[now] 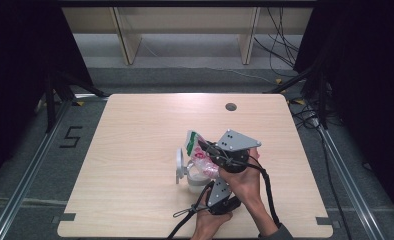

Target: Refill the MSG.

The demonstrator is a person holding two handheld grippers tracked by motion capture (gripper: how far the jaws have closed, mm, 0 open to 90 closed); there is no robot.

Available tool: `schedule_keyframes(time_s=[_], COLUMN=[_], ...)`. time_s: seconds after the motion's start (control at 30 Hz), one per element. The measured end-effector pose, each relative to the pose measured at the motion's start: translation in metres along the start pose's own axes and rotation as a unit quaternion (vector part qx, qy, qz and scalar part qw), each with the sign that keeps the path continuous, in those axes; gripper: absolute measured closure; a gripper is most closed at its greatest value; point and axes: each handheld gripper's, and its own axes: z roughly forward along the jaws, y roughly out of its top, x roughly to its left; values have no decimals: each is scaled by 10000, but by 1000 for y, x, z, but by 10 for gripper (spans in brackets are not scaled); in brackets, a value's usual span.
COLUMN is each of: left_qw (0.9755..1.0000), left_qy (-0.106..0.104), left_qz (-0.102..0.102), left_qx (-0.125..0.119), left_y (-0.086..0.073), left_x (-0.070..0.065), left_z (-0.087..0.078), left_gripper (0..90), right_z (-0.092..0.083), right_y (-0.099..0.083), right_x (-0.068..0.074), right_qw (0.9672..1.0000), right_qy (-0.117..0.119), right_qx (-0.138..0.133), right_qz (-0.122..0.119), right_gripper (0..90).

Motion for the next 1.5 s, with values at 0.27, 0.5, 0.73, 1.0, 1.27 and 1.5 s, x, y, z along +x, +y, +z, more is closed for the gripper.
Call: schedule_keyframes(time_s=[0.27, 0.5, 0.73, 1.0, 1.27, 1.5], left_qw=[10000, 10000, 10000, 10000, 10000, 10000], left_qy=[28, 68, 80, 71, 22, 22], left_qz=[-18, -17, -19, -37, -59, -58], left_qx=[-21, -40, -30, -16, -58, -61], left_y=[0, 0, 2, 1, 1, 1], left_x=[0, 0, 0, 0, 1, 1], left_z=[1, 1, -1, -1, 0, 0], left_gripper=[774, 774, 775, 776, 776, 776], right_z=[1, 3, 3, 4, 5, 4], right_y=[1, 1, 3, 4, 3, 3], right_x=[2, 1, 4, 4, 3, 5], right_qw=[9999, 9999, 9999, 9997, 9999, 10000], right_qy=[93, 55, 27, 34, 51, 37], right_qx=[87, 60, 39, 74, 17, 55], right_qz=[-11, -84, -95, -212, -125, -48], right_gripper=[900, 900, 900, 900, 900, 900])
